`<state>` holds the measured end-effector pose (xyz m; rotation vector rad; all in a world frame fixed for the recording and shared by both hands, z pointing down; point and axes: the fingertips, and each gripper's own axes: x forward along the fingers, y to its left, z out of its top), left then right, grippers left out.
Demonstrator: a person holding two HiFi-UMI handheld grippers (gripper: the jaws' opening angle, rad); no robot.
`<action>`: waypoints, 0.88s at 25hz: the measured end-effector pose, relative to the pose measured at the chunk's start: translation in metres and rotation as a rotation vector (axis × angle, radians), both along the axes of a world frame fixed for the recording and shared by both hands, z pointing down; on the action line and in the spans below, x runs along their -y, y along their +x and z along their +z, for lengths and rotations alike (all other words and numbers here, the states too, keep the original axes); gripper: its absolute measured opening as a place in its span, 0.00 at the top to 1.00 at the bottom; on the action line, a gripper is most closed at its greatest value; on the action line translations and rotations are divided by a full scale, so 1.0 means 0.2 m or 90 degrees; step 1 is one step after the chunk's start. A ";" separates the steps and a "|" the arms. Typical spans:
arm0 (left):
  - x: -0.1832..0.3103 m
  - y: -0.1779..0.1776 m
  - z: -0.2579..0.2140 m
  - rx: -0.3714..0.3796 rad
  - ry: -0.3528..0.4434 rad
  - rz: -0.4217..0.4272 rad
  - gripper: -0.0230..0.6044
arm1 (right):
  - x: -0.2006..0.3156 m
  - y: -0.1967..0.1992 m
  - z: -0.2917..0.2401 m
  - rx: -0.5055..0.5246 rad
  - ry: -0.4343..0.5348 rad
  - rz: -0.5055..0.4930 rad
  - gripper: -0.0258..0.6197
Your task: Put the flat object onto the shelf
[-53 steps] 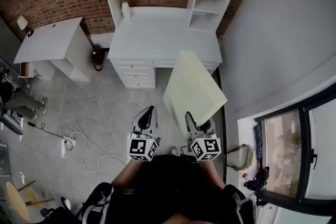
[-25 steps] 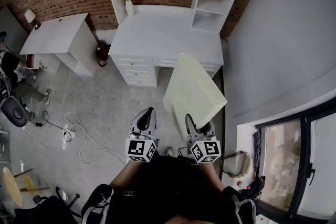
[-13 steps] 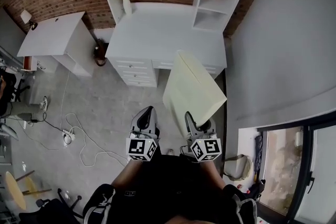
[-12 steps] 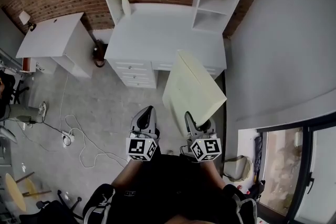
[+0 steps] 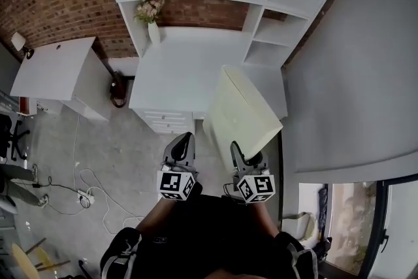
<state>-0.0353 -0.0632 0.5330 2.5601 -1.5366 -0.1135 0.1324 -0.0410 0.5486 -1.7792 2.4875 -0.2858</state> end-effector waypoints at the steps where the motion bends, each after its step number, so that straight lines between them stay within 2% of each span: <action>1: 0.06 -0.03 0.00 0.000 -0.003 0.004 0.94 | 0.06 -0.02 0.00 0.004 -0.001 0.005 0.54; 9: 0.40 -0.19 0.05 -0.001 -0.017 0.014 0.94 | 0.38 -0.18 -0.02 -0.001 -0.002 0.019 0.54; 14: 0.55 -0.21 0.04 -0.008 -0.017 0.015 0.94 | 0.54 -0.19 -0.09 -0.037 0.018 0.015 0.54; 22: 0.81 -0.20 0.02 -0.016 -0.012 0.007 0.94 | 0.87 -0.17 -0.36 -0.099 0.068 -0.017 0.54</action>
